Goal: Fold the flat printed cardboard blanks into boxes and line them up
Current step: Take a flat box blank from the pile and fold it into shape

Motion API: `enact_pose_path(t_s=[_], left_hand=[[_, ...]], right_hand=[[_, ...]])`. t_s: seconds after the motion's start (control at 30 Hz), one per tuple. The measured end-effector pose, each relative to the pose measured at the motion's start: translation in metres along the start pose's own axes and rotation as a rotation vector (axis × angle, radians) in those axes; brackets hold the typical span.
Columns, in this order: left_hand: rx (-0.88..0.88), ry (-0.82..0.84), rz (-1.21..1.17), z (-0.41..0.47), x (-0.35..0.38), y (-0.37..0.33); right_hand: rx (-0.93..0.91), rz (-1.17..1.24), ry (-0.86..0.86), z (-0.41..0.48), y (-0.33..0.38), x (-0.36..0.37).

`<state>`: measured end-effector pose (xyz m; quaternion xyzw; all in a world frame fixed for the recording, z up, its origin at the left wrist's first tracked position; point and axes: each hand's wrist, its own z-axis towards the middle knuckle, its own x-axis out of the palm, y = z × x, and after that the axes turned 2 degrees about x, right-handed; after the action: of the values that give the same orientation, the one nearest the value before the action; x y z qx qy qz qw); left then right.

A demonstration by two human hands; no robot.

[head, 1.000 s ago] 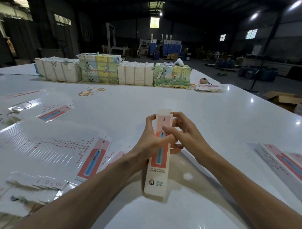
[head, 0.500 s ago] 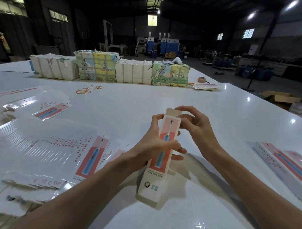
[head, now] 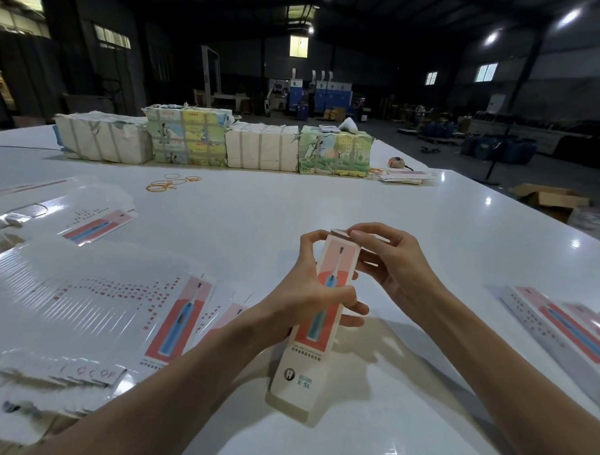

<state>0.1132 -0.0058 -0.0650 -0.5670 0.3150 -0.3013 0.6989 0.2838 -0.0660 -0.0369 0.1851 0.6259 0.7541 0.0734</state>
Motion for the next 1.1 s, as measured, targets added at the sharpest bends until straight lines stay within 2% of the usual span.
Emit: enact_pose_path(t_s=[0.3, 0.6, 0.73, 0.97, 1.1], left_hand=[[0.044, -0.001, 0.023, 0.0, -0.002, 0.004], [0.051, -0.024, -0.04, 0.002, -0.004, 0.005], [0.027, -0.056, -0.126, 0.004, -0.006, 0.007], [0.004, -0.08, -0.198, 0.007, -0.009, 0.008], [0.021, -0.084, -0.204, 0.007, -0.008, 0.008]], right_hand=[[0.041, -0.035, 0.03, 0.002, 0.003, -0.005], [0.057, 0.008, 0.181, 0.001, 0.004, -0.008], [-0.035, -0.085, 0.128, -0.003, -0.011, 0.003], [-0.286, -0.394, 0.043, -0.009, -0.014, 0.01], [-0.322, -0.398, 0.009, -0.008, -0.016, 0.012]])
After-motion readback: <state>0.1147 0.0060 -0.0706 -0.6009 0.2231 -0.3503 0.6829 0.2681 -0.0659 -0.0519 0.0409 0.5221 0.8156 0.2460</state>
